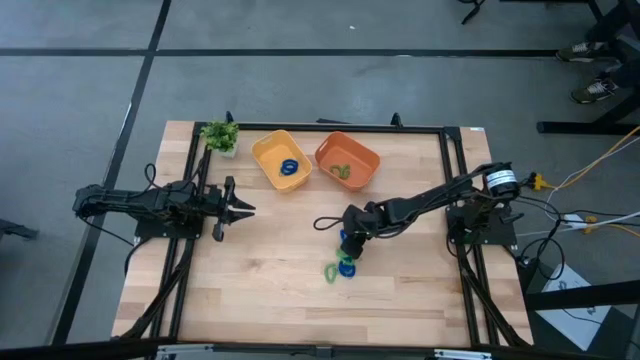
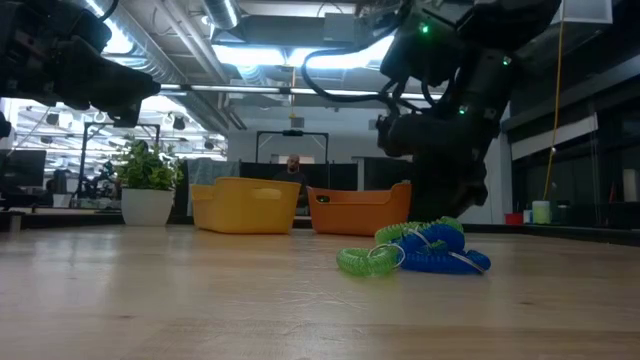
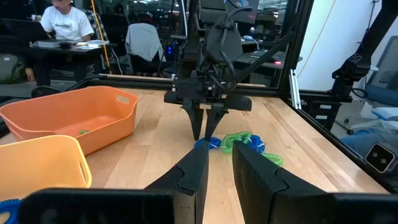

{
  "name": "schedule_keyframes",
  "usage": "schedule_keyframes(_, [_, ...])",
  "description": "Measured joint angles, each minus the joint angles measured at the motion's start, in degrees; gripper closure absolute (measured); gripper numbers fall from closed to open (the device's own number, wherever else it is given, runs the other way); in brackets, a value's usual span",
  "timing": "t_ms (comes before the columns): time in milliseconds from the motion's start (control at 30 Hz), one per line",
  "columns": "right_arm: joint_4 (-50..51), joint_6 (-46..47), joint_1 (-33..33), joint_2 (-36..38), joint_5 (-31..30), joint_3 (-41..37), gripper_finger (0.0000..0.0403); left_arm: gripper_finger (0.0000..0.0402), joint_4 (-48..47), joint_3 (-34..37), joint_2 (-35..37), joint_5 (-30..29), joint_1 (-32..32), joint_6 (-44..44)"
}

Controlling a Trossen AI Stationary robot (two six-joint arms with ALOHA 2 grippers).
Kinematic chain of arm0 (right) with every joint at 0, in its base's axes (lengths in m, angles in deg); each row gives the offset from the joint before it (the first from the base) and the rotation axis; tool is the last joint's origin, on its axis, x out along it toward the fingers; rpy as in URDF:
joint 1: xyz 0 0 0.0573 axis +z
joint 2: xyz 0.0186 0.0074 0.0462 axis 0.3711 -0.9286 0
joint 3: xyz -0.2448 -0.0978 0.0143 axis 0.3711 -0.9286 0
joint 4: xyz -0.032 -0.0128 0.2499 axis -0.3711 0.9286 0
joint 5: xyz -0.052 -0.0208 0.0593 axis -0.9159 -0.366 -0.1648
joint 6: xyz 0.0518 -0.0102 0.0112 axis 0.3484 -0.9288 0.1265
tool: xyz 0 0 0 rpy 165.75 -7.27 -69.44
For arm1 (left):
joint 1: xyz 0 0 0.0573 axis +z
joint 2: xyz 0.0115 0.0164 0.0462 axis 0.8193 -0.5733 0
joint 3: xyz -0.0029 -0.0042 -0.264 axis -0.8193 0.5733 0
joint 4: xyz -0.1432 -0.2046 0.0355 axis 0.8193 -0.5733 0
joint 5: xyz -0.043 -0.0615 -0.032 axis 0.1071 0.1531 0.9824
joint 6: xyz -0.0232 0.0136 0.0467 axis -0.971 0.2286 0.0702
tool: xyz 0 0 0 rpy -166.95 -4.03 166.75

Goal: Sort spring keychains
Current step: Put the blue spring keychain into the yellow bin

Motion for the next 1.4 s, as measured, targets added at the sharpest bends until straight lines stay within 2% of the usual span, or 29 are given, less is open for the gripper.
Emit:
schedule_keyframes(367, [3.3,-3.7,0.7,-0.4,-0.4,0.3,0.0292,0.0334,0.0,0.0,0.0,0.0,0.0,0.0])
schedule_keyframes(800, [7.9,-9.4,0.9,-1.0,-6.4,0.3,0.0294,0.0334,0.0,0.0,0.0,0.0,0.0,0.0])
schedule_keyframes(933, [8.1,-9.6,0.8,-1.1,-6.9,0.2,0.0317,0.0333,0.0,0.0,0.0,0.0,0.0,0.0])
schedule_keyframes(1133, [7.4,-10.3,0.7,-1.1,-7.4,0.0,0.0386,0.0333,0.0,0.0,0.0,0.0,0.0,0.0])
schedule_keyframes(1400, [6.3,-11.4,0.7,-1.2,-7.5,0.0,0.0383,0.0332,0.0,0.0,0.0,0.0,0.0,0.0])
